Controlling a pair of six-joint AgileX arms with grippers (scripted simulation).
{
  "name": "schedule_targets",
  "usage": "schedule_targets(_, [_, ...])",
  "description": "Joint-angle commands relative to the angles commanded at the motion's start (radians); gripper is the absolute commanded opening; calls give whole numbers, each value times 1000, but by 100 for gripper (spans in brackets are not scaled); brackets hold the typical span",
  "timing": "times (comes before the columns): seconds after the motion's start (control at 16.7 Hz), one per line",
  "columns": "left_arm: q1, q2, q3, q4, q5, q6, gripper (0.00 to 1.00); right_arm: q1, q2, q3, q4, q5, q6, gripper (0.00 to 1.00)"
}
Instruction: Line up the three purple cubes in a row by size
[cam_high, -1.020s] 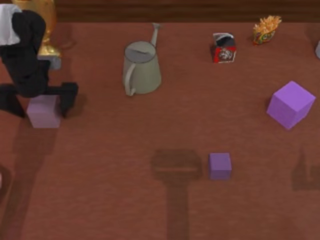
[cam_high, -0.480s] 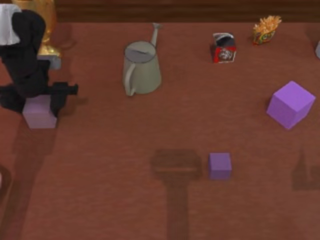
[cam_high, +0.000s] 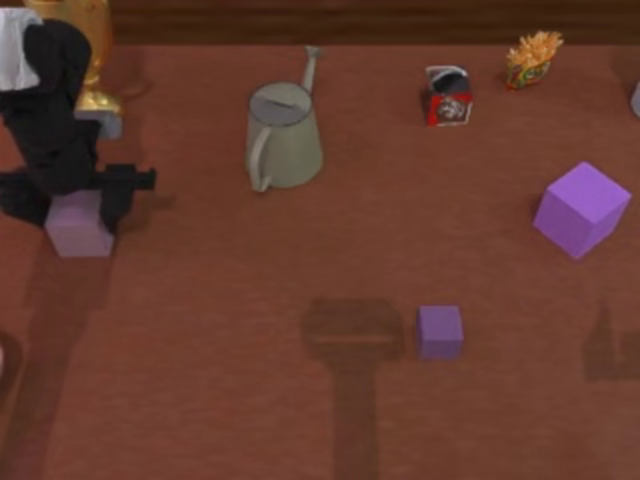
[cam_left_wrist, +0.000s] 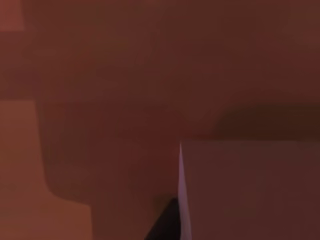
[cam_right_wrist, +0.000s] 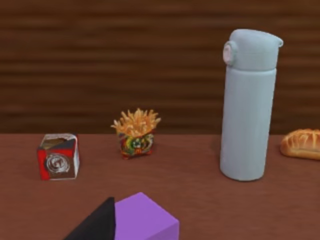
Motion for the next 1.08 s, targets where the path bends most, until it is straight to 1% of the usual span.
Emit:
schedule_targets(0.24, [0, -31, 37, -46, 2, 3, 0, 0, 0, 0, 0, 0, 0, 100])
schedule_targets(0.54, [14, -85, 145, -213, -1, 0, 0, 0, 0, 0, 0, 0, 0, 100])
schedule_targets(0.78, [17, -96, 161, -239, -2, -1, 0, 0, 0, 0, 0, 0, 0, 100])
schedule_targets(0.96, [-3, -91, 162, -238, -2, -13, 0, 0, 0, 0, 0, 0, 0, 100])
schedule_targets(1.08, [-58, -89, 170, -245, -1, -68, 0, 0, 0, 0, 0, 0, 0, 100])
